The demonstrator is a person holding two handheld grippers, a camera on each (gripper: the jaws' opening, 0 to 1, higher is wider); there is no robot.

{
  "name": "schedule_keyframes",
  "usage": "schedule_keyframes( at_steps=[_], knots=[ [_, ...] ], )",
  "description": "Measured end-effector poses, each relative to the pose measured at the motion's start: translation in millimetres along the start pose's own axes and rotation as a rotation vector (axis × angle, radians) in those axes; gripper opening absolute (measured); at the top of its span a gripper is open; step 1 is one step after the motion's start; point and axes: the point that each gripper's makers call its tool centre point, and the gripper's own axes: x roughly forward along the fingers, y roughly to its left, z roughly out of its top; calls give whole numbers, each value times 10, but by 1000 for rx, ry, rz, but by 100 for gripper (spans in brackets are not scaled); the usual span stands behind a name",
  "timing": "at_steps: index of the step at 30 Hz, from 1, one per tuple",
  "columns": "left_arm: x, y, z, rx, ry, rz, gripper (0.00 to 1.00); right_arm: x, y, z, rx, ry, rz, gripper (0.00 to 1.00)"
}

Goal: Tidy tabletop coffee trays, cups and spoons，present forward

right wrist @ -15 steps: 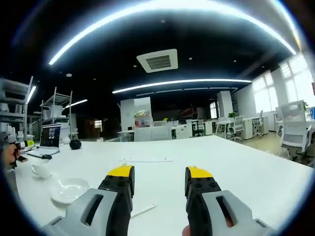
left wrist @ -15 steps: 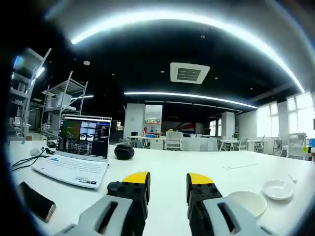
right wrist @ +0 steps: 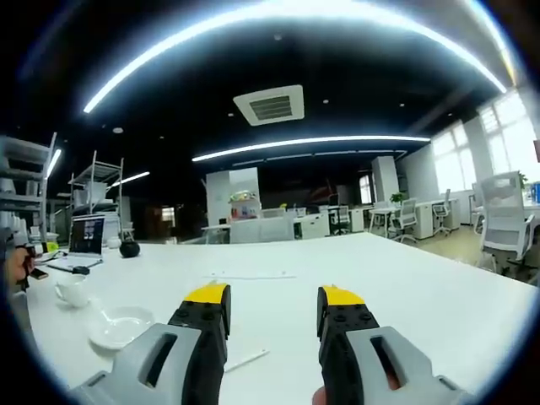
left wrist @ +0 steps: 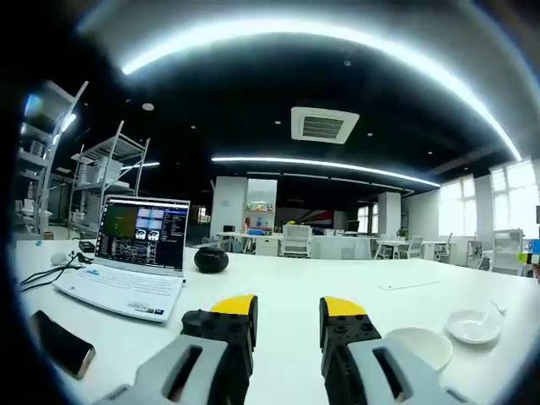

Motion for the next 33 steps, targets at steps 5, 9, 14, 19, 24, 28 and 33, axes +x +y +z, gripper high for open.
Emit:
schedule_keyframes(
  at_steps=[5, 9, 14, 19, 24, 28, 33],
  knots=[
    [-19, 5, -1, -4, 3, -2, 31, -17, -22, 35, -5, -5, -10, 42],
    [-31, 13, 6, -4, 5, -2, 31, -27, -43, 60, -5, -10, -15, 42],
    [-22, 14, 0, -5, 29, -5, 30, -33, -56, 77, -3, -15, -20, 42],
    [-29, -19, 15, 5, 43, -24, 30, -28, -56, 104, -5, -18, -18, 42],
    [-47, -38, 33, 9, 50, -34, 30, 21, -40, 124, -13, -12, -8, 41],
    [-64, -23, 58, 6, 51, -32, 30, 73, 1, 192, -20, -16, 5, 41],
    [-63, -14, 130, 10, 64, -44, 30, 150, 51, 326, -36, -18, 28, 41]
  ],
)
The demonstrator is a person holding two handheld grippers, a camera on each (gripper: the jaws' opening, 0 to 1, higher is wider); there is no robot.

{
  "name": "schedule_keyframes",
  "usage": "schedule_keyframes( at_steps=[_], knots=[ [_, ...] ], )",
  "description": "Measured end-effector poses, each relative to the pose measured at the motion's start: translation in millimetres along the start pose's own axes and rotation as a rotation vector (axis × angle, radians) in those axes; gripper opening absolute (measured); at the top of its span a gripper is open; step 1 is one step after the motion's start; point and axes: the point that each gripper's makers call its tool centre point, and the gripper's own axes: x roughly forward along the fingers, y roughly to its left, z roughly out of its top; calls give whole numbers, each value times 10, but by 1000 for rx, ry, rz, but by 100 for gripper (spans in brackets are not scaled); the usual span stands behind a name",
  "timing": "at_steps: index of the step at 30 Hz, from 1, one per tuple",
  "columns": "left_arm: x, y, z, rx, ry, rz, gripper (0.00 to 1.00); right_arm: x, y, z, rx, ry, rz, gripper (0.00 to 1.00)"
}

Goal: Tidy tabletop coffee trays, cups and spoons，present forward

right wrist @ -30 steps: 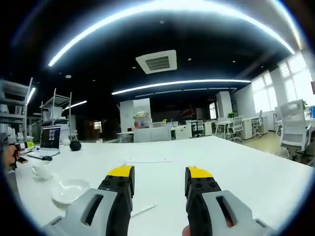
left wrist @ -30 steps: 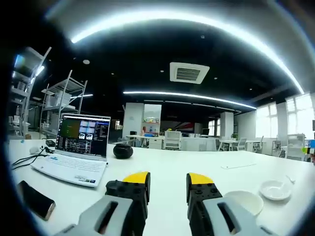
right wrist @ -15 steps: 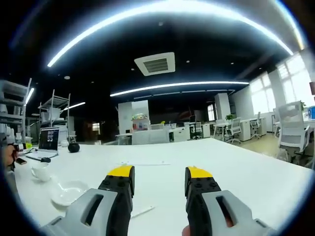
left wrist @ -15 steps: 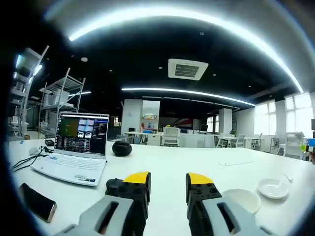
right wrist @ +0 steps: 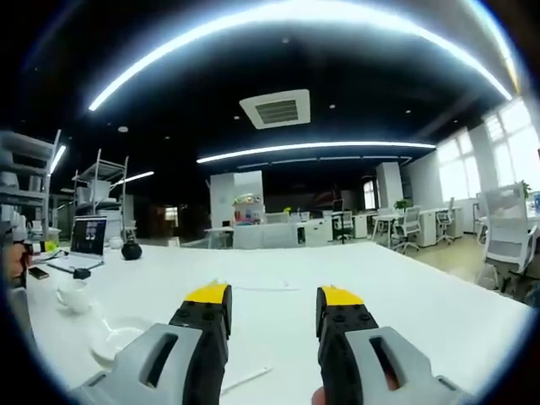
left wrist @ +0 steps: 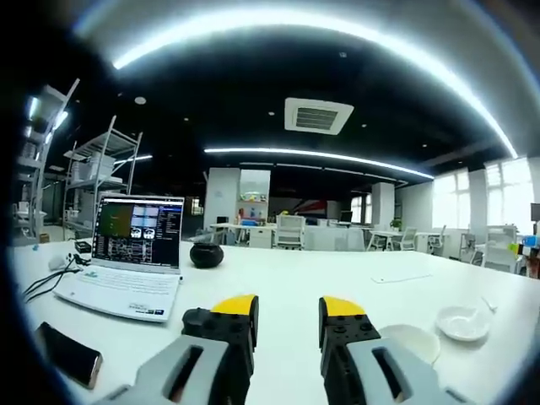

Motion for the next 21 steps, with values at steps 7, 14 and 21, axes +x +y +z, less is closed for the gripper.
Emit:
schedule_keyframes(
  at_steps=[7, 14, 21],
  knots=[
    [30, -81, 115, 31, 37, -41, 31, 154, 191, 238, -51, -5, 61, 40],
    [24, -192, 246, 69, 80, -85, 31, 396, 561, 529, -90, -3, 174, 39],
    [23, -193, 400, 60, 92, -92, 30, 648, 1022, 692, -28, 39, 318, 37]
  ],
)
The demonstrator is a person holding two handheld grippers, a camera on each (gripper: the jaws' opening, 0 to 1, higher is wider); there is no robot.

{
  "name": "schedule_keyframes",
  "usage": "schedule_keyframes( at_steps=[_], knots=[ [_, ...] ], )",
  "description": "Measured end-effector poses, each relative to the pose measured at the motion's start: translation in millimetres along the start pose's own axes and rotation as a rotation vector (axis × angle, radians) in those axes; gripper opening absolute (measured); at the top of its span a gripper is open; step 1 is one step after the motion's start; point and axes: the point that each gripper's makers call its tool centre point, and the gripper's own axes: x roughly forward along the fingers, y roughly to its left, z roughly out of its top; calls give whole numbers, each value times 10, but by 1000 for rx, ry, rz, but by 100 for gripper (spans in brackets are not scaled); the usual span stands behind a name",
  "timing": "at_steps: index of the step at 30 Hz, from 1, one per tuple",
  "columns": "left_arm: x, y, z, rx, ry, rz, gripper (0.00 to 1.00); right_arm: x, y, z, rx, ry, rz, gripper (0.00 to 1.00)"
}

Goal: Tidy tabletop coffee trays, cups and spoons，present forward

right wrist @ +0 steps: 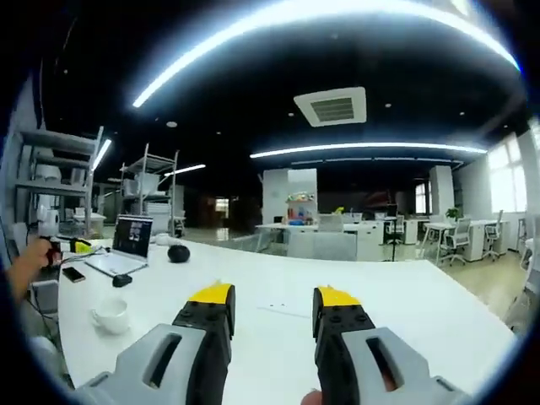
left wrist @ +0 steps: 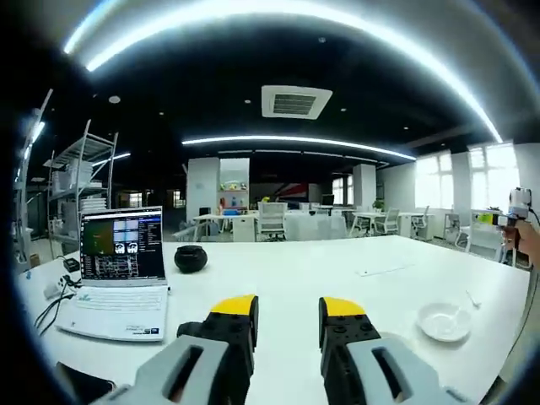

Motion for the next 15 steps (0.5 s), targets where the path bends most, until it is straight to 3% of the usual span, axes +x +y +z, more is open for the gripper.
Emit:
schedule_keyframes(
  at_steps=[3, 6, 10, 15],
  knots=[
    [17, -59, 17, 3, 48, -34, 30, 199, 222, 101, 46, 14, 80, 37],
    [42, -147, 47, -21, 61, -85, 30, 352, 450, 124, 34, 46, 142, 37],
    [75, -211, 49, 4, 90, -104, 30, 527, 723, 129, 22, 84, 222, 37],
    [100, -363, -85, 16, 202, -177, 30, 740, 1170, 97, 3, 155, 338, 37]
  ],
)
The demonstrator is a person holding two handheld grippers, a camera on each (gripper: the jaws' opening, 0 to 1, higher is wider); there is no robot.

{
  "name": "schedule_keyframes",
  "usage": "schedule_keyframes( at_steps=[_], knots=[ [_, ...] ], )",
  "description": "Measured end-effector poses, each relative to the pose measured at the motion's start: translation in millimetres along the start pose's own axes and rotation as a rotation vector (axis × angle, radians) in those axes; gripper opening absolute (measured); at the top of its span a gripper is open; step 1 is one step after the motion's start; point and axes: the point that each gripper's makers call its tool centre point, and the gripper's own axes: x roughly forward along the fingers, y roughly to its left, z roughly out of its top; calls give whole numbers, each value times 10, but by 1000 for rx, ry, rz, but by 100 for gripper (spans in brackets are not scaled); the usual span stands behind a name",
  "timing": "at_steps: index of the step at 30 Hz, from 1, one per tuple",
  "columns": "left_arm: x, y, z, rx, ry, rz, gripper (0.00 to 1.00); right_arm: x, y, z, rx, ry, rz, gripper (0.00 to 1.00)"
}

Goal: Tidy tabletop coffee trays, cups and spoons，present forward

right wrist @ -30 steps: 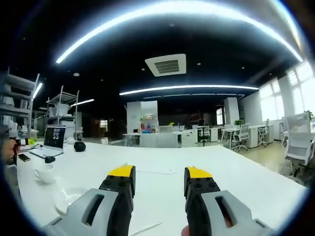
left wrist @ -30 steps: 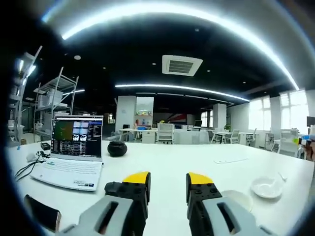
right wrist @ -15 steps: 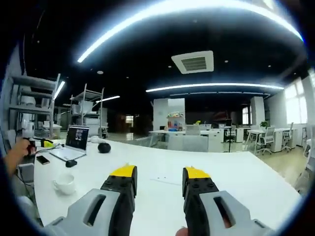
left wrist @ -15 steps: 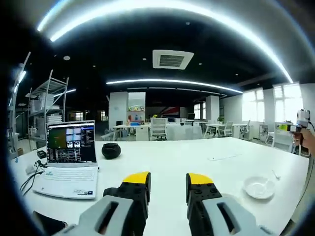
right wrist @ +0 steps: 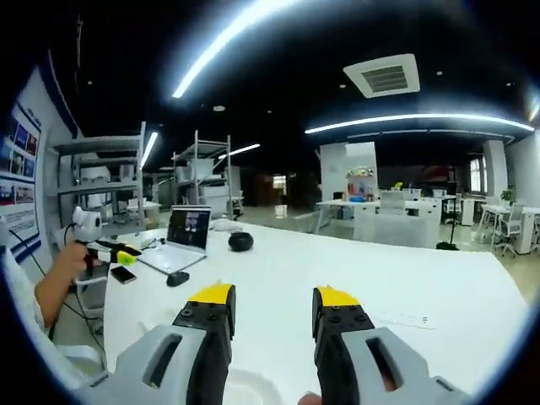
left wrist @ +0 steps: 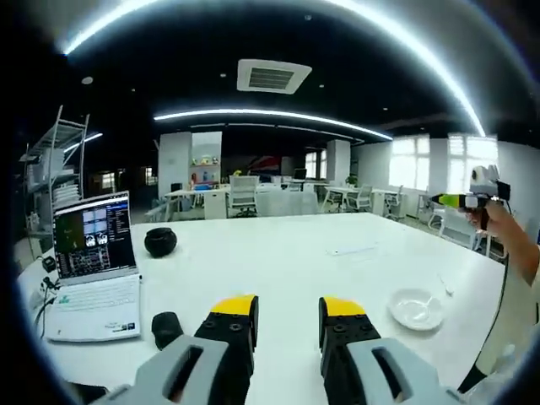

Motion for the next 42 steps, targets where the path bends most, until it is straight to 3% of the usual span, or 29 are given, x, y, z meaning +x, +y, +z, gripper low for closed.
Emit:
schedule_keyframes(
  at_steps=[5, 11, 24, 33, 42],
  knots=[
    [79, -99, -105, 14, 89, -44, 31, 314, 327, -47, -34, 86, 86, 37],
    [138, -136, -169, 39, 153, -58, 31, 631, 682, -121, -79, 173, 169, 37],
    [268, -205, -418, 80, 289, -86, 31, 1090, 1221, -437, -164, 350, 288, 37],
    [423, -349, -629, 116, 414, -131, 31, 1297, 1497, -845, -196, 501, 339, 37],
    [455, -508, -809, 122, 478, -135, 32, 1304, 1689, -1187, -203, 634, 333, 36]
  ],
)
